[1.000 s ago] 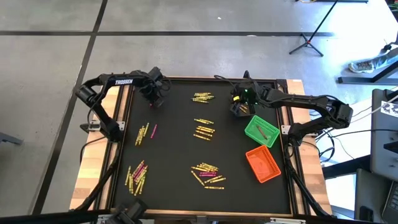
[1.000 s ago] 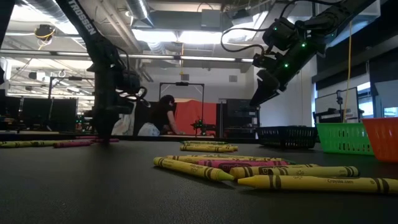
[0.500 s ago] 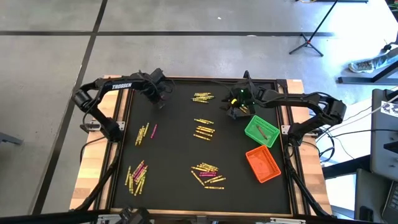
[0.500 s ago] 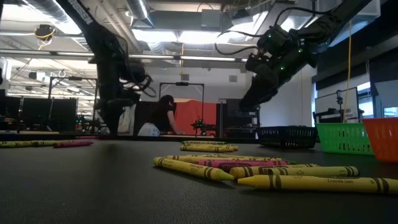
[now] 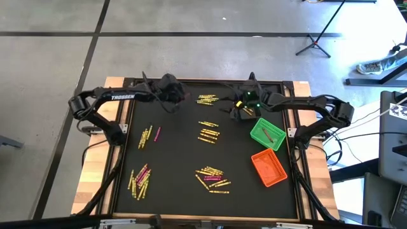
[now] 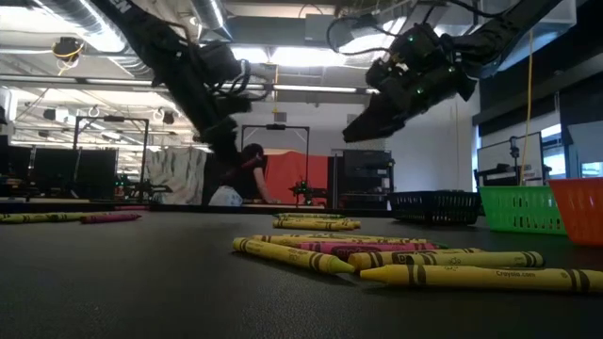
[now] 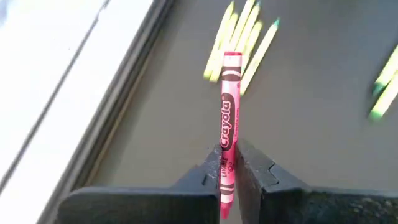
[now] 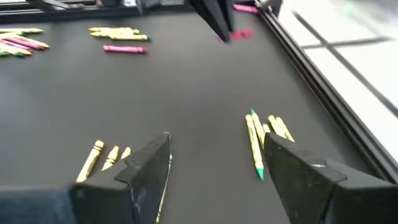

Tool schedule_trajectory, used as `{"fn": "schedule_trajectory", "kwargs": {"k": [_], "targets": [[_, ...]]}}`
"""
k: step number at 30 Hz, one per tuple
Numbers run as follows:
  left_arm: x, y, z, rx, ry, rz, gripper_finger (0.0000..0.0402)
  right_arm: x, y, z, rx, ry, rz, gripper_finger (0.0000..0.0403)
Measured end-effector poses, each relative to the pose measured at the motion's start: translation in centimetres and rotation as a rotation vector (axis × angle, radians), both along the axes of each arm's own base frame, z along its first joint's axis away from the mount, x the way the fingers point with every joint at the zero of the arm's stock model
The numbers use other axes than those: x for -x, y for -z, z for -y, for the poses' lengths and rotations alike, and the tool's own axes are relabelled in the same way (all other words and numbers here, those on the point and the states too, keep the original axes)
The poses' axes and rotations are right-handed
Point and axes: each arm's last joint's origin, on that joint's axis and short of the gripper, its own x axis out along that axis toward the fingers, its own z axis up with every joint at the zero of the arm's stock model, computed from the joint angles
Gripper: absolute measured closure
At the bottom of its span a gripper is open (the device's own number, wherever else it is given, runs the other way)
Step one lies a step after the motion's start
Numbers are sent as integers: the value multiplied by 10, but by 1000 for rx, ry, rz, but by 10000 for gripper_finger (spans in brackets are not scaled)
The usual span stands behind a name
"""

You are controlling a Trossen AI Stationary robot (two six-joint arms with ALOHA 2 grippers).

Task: Sort crayons
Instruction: Put the red crayon into the green basket

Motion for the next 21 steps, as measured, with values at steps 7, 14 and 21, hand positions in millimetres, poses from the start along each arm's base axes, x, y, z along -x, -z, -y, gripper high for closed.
{"fn": "schedule_trajectory", "kwargs": {"k": [7, 14, 21], "targets": [[-17, 0, 16, -107, 151, 274, 392, -11, -8, -18, 76, -86, 82, 168], [-28, -3, 43, -159, 407, 509, 392, -17, -14, -26, 130, -127, 141, 183], [-43, -22, 72, -251, 547, 684, 392, -20, -26, -28, 153, -177, 271, 191]]}}
